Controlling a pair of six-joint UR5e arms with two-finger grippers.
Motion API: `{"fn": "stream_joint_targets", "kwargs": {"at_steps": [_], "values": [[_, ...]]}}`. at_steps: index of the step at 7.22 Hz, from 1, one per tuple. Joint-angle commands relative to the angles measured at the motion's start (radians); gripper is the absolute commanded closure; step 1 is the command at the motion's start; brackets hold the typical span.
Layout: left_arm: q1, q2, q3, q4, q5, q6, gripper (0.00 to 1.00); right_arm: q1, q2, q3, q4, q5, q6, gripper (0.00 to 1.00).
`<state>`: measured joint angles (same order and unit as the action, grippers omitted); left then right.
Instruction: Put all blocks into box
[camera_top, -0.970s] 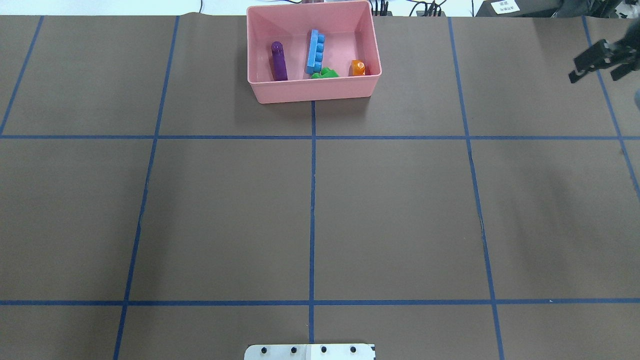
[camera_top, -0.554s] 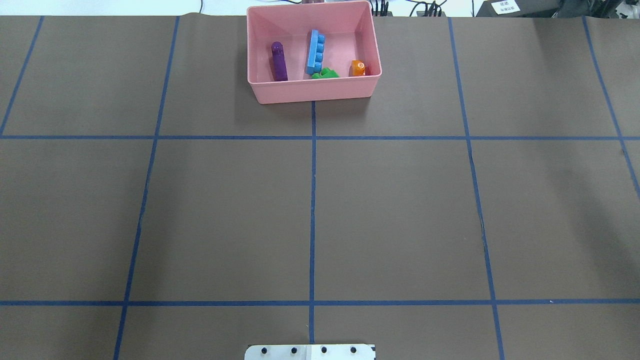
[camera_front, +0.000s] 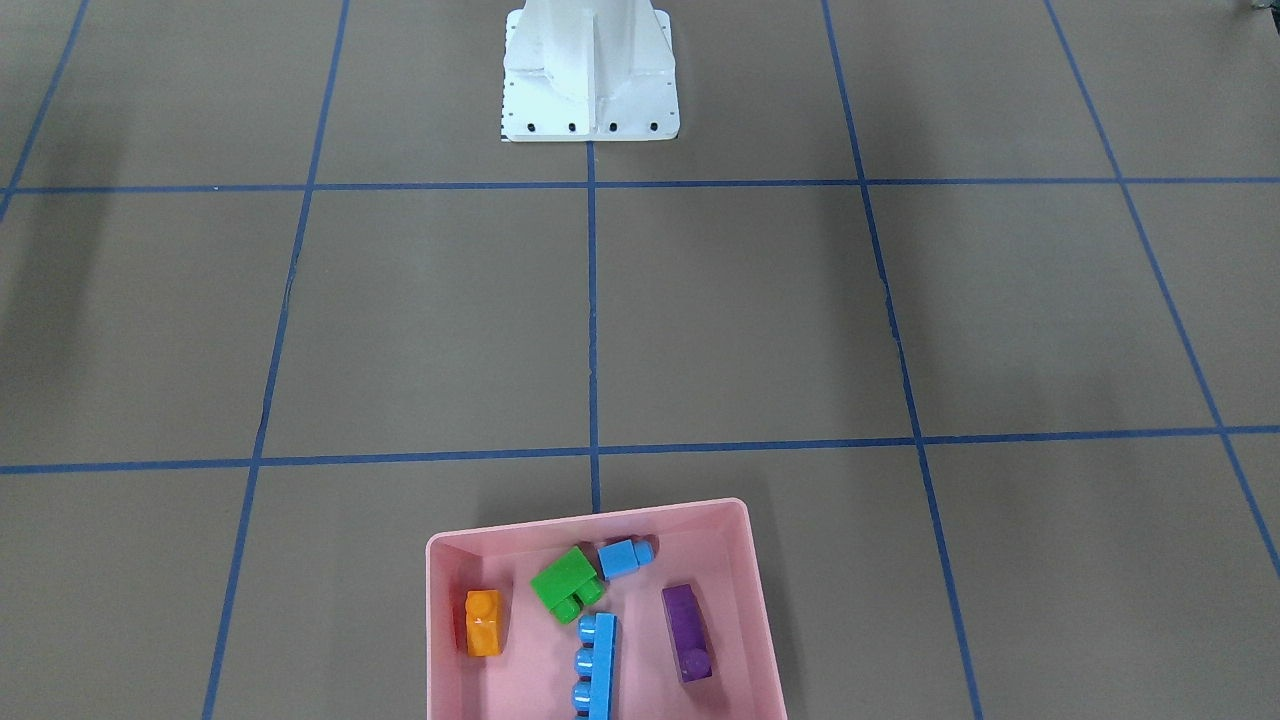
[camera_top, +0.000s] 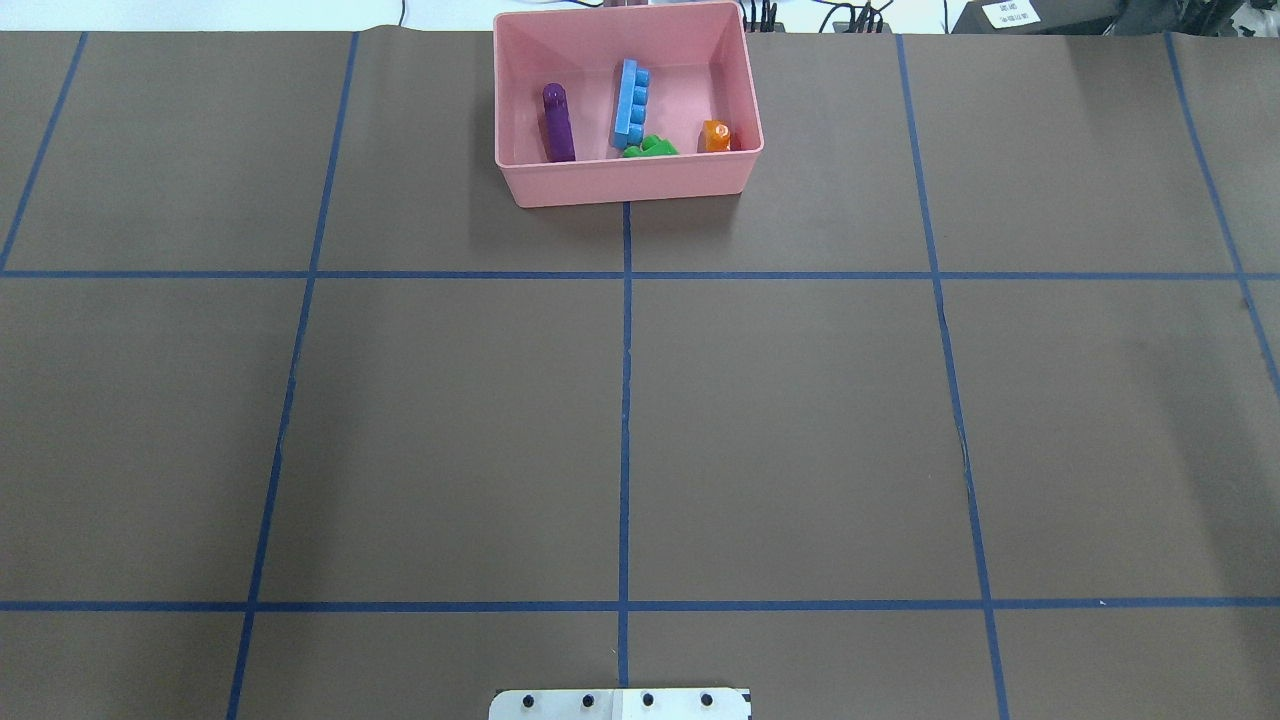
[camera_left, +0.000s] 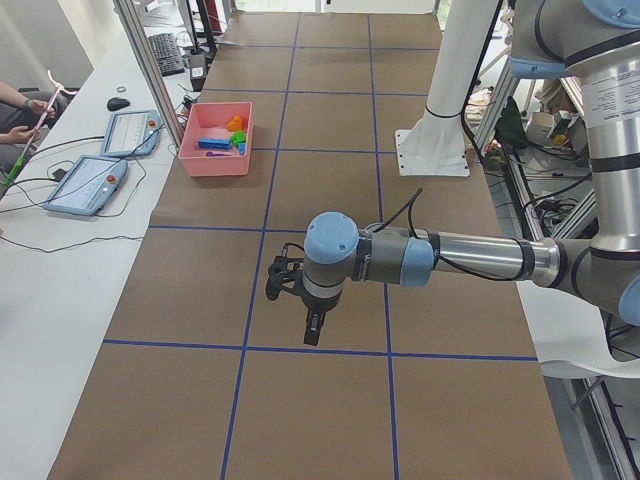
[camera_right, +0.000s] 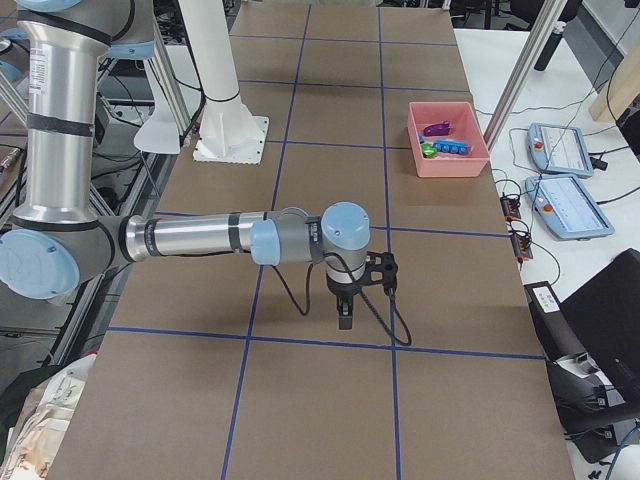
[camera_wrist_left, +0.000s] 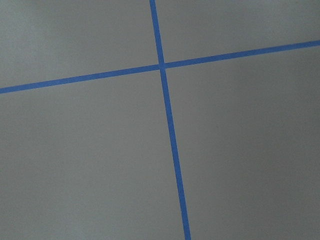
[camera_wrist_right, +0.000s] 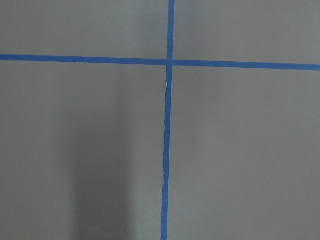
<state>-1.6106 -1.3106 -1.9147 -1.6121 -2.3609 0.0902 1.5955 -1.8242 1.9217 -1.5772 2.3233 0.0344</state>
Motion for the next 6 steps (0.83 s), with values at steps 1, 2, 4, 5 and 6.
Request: {"fn": "stream_joint_targets", "kwargs": {"at_steps": [1, 2, 4, 5, 6], "values": [[-0.003, 0.002, -0.003, 0.001, -0.039, 0.000, 0.00, 0.001, -0.018, 0.019, -0.001, 0.001, 0.015, 0.00], [-0.008, 0.004, -0.007, 0.001, -0.069, -0.001, 0.00, 0.001, -0.018, 0.019, 0.000, 0.005, 0.015, 0.00], [-0.008, 0.022, -0.004, -0.006, -0.084, -0.001, 0.00, 0.000, -0.009, 0.019, 0.000, 0.007, 0.016, 0.00], [-0.008, 0.022, -0.004, -0.006, -0.084, -0.001, 0.00, -0.005, -0.007, 0.019, 0.000, 0.005, 0.018, 0.00], [-0.006, 0.020, 0.005, -0.009, -0.084, -0.001, 0.00, -0.011, -0.007, 0.019, -0.001, 0.004, 0.019, 0.00]]}}
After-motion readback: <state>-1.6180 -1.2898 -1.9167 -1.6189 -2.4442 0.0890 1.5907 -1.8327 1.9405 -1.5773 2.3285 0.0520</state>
